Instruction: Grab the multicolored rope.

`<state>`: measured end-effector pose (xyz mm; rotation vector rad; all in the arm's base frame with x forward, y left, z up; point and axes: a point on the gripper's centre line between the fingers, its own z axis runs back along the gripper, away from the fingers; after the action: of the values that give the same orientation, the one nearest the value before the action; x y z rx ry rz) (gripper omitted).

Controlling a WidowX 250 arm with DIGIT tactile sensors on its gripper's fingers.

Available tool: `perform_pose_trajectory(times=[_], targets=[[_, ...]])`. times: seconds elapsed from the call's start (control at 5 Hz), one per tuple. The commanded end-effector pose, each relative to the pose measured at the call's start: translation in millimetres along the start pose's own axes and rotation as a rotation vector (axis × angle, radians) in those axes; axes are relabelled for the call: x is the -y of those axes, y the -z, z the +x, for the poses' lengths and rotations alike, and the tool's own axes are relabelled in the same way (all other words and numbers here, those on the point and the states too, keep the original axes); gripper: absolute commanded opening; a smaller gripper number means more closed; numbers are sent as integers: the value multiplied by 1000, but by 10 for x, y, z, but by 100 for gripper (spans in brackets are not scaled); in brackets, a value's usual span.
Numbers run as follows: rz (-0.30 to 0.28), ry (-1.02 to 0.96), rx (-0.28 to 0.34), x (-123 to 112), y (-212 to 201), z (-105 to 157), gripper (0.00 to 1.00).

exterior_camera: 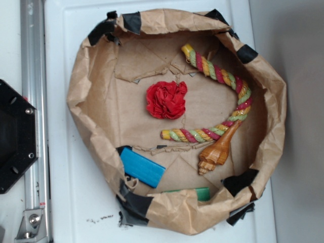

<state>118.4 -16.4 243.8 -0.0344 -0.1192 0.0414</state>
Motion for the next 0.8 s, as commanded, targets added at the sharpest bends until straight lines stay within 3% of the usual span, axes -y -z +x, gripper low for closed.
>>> perform_pose_trajectory(times=[0.0, 0.4, 0.6], targets=[[0, 0, 0, 0, 0, 0, 100], [85, 109, 208, -185, 493, 886, 100], [111, 221, 195, -242, 873, 1142, 100]])
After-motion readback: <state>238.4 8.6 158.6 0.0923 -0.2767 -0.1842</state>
